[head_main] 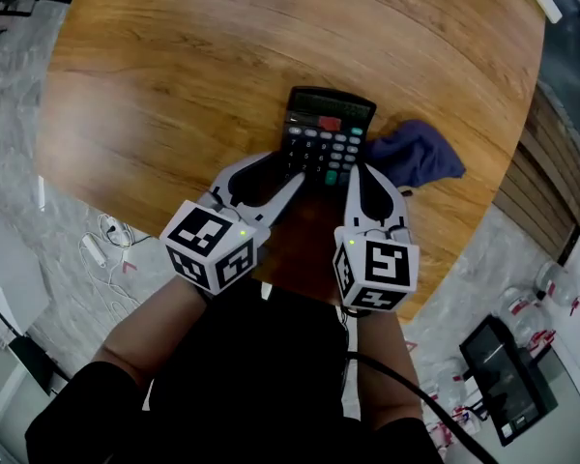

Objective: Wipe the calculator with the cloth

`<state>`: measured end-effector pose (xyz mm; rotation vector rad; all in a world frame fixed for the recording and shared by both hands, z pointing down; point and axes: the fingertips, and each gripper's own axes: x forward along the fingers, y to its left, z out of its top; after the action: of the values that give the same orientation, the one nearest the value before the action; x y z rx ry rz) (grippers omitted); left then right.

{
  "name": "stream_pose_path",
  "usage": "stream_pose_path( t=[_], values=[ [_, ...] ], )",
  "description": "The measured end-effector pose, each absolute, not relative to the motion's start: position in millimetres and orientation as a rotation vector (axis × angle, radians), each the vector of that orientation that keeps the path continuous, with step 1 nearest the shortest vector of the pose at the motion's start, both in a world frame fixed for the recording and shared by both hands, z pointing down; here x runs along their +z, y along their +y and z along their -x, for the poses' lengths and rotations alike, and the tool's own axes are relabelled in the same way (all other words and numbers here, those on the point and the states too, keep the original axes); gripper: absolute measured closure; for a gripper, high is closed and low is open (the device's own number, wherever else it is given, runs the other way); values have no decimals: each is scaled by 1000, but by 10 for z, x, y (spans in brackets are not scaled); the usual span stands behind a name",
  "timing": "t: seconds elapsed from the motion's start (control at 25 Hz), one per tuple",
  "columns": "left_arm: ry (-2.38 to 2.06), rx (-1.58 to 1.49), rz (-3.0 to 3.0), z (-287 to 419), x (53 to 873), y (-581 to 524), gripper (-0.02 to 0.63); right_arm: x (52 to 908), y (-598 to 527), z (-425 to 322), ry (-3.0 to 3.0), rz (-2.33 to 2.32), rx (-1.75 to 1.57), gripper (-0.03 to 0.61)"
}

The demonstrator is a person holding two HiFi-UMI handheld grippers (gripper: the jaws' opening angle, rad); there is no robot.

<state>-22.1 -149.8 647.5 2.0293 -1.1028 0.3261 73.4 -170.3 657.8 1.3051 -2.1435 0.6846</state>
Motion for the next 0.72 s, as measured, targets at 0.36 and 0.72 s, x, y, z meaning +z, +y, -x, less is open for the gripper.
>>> stream_pose_path(
  t=[0.36, 0.72],
  values=[
    [-1097, 289, -2026, 264, 6480, -1490, 433, 6606, -1684, -727, -2139, -1329, 654, 563],
    [-1006, 255, -2022, 166, 6475, -1464, 434, 6625, -1679, -725, -2136, -1359, 684, 563]
  ],
)
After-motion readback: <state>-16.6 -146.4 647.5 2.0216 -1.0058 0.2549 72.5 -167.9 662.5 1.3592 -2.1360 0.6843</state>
